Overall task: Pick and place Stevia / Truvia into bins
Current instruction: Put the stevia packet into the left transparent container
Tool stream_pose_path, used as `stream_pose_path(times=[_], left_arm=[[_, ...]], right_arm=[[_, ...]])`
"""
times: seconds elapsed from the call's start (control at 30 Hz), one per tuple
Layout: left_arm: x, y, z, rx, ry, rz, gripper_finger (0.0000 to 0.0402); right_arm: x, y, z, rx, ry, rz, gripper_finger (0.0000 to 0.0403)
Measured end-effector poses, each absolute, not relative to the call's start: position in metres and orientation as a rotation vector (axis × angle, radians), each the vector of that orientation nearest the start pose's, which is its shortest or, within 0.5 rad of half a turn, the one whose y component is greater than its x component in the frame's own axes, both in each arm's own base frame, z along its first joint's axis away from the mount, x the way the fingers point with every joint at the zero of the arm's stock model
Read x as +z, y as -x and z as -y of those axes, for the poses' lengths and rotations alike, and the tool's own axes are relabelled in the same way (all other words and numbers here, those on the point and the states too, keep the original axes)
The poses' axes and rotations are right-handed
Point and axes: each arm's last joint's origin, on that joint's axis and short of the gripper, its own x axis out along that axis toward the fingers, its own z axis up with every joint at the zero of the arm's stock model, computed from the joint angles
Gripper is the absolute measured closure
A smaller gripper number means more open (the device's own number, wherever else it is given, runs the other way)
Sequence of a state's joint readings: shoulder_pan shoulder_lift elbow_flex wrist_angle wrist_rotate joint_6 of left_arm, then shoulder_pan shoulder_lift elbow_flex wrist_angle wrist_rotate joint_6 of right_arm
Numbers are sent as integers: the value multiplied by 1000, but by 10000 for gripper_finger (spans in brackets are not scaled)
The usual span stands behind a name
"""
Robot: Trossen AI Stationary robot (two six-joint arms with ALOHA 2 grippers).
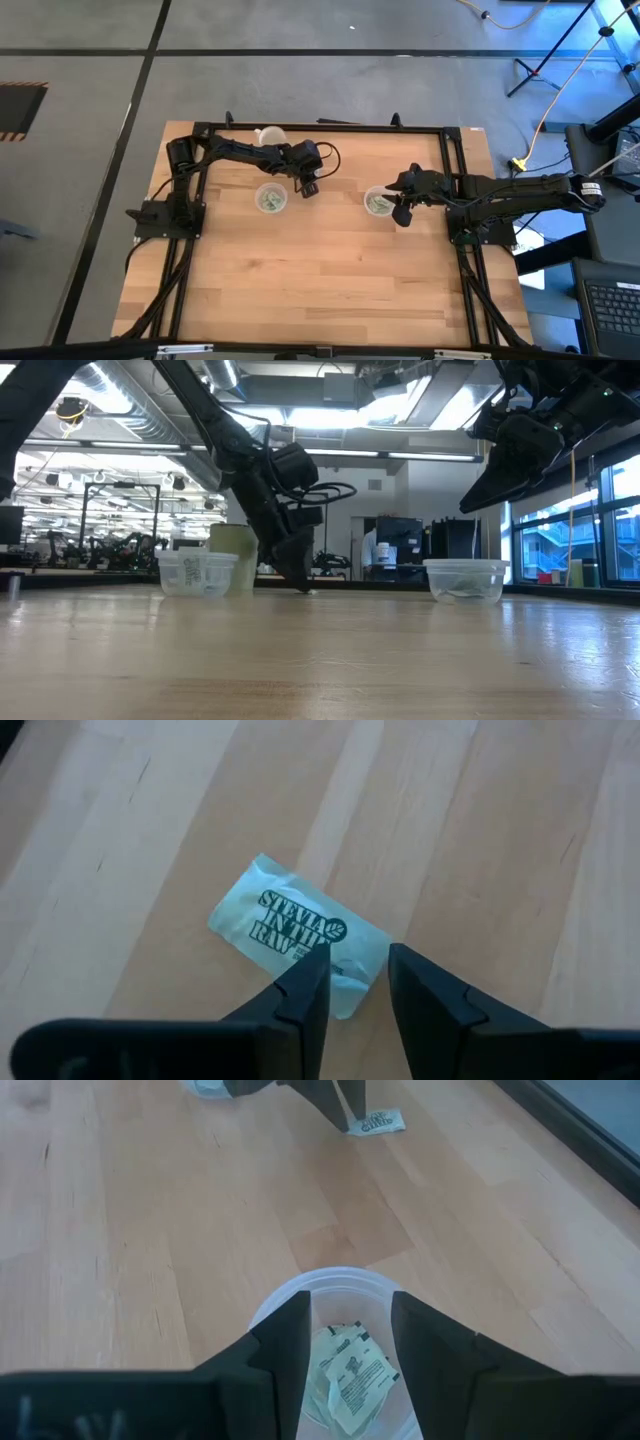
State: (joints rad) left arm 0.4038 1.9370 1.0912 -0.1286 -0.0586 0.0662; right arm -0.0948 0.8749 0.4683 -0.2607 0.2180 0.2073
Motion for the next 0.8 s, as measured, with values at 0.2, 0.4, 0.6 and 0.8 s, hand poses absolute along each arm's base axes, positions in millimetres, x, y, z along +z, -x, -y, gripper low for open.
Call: stream_pose_path(times=[0.2, 0.4, 0.6, 0.8], left_arm=[[128, -345, -149, 381, 87, -986, 320], [128, -344, -150, 400, 81, -991, 347], [129, -344, -154, 433, 193, -945, 340], [130, -342, -162, 519, 335, -894, 308]], right_arm=[[205, -174, 23, -369, -157, -635, 258], [205, -174, 23, -369, -157, -635, 258], [205, -174, 23, -369, -157, -635, 258], [205, -174, 23, -369, -157, -634, 258]])
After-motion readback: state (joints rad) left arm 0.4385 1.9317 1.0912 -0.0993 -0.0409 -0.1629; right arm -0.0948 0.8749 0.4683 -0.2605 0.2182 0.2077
